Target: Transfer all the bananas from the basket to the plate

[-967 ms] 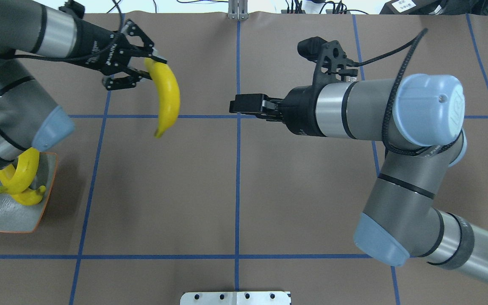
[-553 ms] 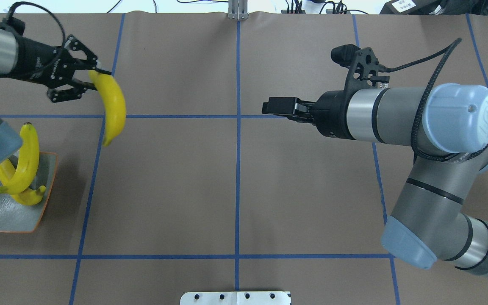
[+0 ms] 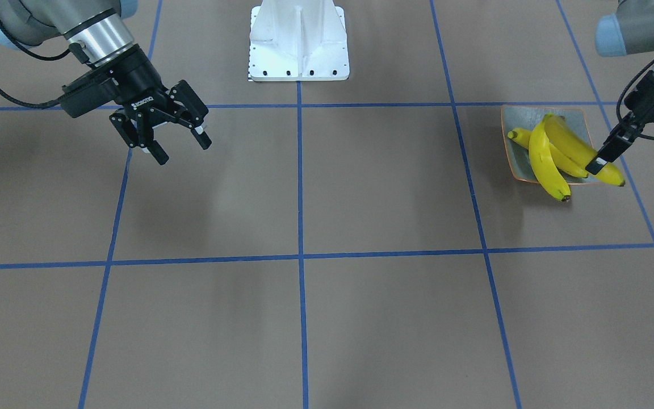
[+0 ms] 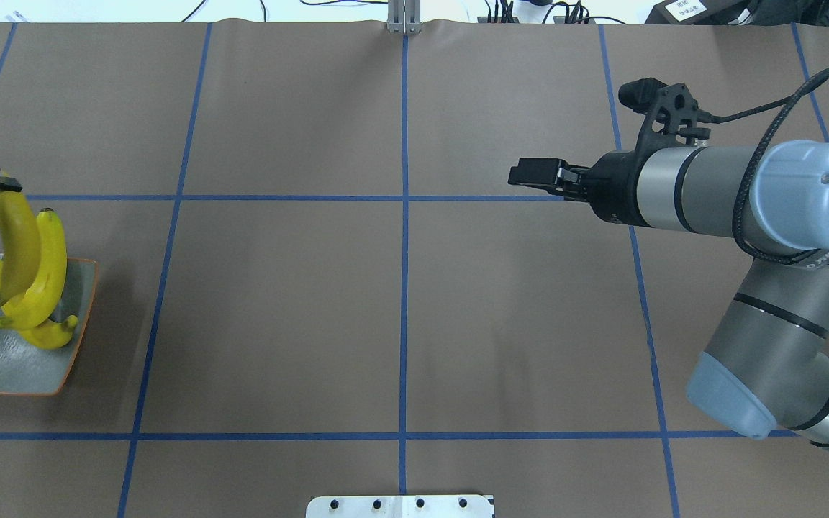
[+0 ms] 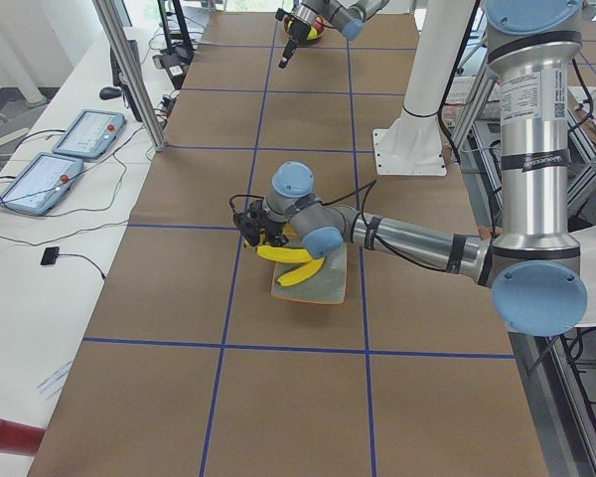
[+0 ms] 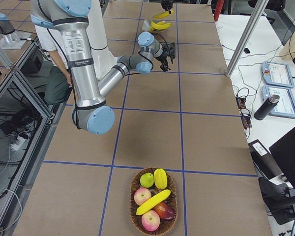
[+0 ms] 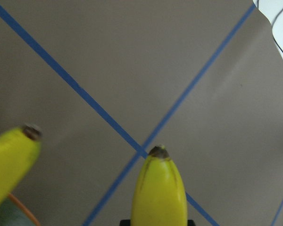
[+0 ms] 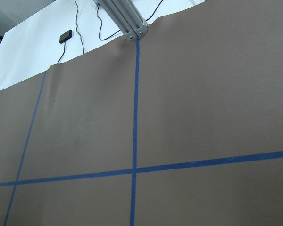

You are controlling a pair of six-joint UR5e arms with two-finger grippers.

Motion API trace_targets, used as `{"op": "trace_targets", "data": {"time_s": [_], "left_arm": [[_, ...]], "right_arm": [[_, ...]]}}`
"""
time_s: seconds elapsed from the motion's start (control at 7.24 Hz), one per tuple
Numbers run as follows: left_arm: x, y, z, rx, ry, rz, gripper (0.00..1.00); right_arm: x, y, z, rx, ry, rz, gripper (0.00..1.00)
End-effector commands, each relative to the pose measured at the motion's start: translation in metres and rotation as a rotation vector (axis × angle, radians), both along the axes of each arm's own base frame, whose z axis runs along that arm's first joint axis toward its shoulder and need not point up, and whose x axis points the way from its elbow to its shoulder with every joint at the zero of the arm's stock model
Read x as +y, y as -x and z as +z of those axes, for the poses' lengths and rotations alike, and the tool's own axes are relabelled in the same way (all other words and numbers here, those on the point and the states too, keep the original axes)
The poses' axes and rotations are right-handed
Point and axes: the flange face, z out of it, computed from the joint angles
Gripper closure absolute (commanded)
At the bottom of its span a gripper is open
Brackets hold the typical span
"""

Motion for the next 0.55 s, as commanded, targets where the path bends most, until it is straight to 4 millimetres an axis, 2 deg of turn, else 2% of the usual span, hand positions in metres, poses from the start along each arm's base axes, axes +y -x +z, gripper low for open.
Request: {"op": "trace_targets", "data": {"time_s": [0.0, 0.14, 0.28, 0.41], "left_arm": [[0.024, 0.021, -0.008, -0.058, 0.048, 0.0, 1.0], [0.046, 0.031, 0.015, -0.096, 0.068, 0.026, 1.0], [0.055, 0.032, 0.04, -0.122, 0.141, 0.037, 1.0], [0.057, 0.03, 0.047, -0.119, 0.21, 0.023, 1.0]], "right_arm": [[-0.009, -0.007, 0.021, 0.037, 0.02, 0.032, 0.0], [-0.01, -0.009, 0.025, 0.044, 0.025, 0.037, 0.0], [-0.011, -0.012, 0.036, 0.06, 0.039, 0.041, 0.0], [-0.016, -0.011, 0.047, 0.079, 0.053, 0.052, 0.0]]}}
